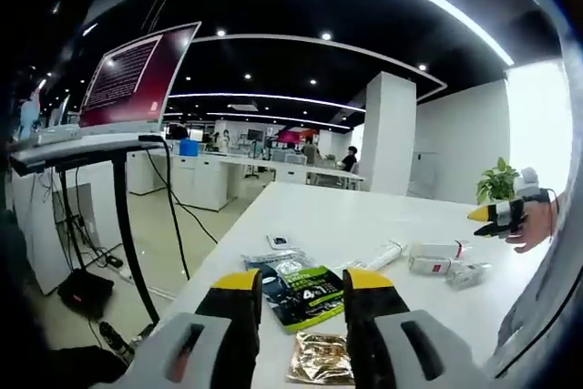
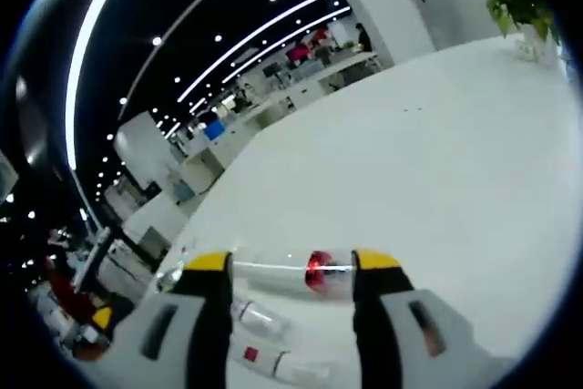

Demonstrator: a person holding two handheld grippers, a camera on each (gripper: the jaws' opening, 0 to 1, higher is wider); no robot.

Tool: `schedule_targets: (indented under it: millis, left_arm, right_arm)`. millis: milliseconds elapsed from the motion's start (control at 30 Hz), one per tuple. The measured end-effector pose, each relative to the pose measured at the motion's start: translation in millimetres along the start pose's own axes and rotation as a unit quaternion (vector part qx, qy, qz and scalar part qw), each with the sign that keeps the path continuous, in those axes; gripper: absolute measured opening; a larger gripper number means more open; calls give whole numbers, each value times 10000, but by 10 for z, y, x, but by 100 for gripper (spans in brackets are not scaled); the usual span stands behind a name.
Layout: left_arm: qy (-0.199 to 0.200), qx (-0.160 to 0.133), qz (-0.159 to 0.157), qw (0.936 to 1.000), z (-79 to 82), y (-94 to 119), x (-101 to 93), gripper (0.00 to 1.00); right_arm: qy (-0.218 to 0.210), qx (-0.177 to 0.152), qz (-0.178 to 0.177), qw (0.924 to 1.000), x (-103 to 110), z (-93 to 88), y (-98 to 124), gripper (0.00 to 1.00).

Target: Arrange the skincare products in the storage area until every visible bottle or jar stands upright without overlapping.

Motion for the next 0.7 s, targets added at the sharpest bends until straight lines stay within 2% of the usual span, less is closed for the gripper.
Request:
schedule_targets:
  millis: [267,400,433,633,700]
  left_arm:
    - [9,83,-14,10000,30,-31,-13,46]
    - [36,75,-81,9999,51,-61,-16,49]
    - [88,109,-153,9998,41,-103,-22,49]
    - [101,254,-388,9989,25,-261,-110,50]
    - [116,433,-526,9976,18,-356,-197,50]
  right_arm:
    - [204,34,216,9996,10,-46,17,51]
    - [237,-63,292,9993,-17,-69,70,51]
    - [172,-244,322,9990,-29,-55,101,51]
    - [58,-533,380,9978,-12,25,155,51]
    - [-130,-737,558,9956,58,53,174,51]
Point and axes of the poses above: the point that each gripper's makers call its tool centre point, and the gripper's own axes: y roughly backward along the fingers, x roughly to its left, z roughly out of its top, the point moved 6 cm from there along y, roughly backward along the fingers, and after that the axes turned 6 degrees about z, right-handed, at the moved point
